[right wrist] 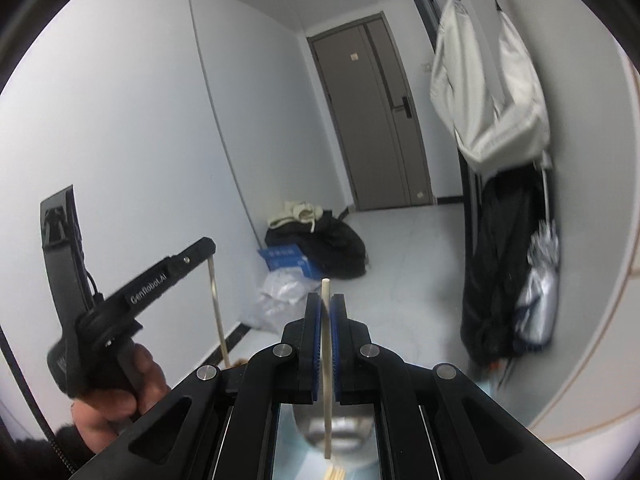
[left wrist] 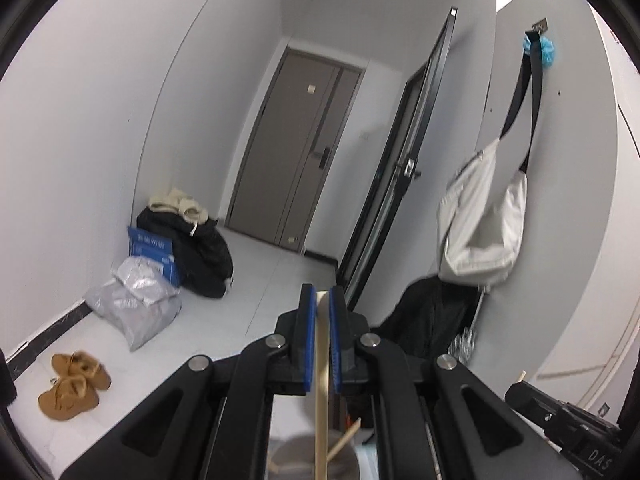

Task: Organize utensils
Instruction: 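Raise both held chopsticks up above the white holder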

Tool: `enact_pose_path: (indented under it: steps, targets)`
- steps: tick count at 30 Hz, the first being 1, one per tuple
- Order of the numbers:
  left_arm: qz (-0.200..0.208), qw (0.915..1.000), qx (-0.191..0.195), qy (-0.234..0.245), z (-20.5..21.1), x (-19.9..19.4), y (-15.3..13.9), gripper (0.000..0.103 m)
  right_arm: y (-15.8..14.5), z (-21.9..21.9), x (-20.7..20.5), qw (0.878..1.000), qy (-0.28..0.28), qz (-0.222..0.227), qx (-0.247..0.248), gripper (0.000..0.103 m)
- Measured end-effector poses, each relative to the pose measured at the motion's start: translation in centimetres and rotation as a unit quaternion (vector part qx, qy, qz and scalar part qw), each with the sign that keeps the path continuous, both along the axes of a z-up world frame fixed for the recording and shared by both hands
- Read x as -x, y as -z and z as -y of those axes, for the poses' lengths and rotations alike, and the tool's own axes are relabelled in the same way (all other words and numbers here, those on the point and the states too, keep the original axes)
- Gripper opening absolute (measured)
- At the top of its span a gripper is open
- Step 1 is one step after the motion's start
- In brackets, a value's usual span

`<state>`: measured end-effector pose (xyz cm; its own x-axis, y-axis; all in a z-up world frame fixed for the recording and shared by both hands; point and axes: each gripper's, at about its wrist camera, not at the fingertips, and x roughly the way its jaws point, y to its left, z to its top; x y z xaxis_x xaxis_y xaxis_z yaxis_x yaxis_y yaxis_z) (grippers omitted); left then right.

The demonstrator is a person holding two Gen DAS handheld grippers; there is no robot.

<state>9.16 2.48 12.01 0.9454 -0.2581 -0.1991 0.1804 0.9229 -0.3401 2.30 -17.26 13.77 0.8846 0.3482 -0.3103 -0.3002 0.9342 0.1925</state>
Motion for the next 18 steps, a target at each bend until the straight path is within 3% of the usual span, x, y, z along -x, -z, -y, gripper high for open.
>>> enact_pose_path:
  steps: [8, 14, 18]
  targets:
    - [0.053, 0.9982, -0.023, -0.017, 1.0, -2.7, 1.6, 0.003, 0.1, -0.3, -6.0, 0.999, 0.014, -0.014, -0.027, 0.004]
    - [0.052, 0.9979, -0.037, 0.004, 1.4, -4.5, 4.0, 0.003, 2.9, 0.2, -8.9, 0.997, 0.013, -0.034, -0.064, 0.004]
    - [0.054, 0.9972, -0.047, 0.021, 1.3, -5.0, 5.1, 0.003, 4.3, 0.1, -9.4, 0.998, 0.019, -0.025, -0.056, 0.004]
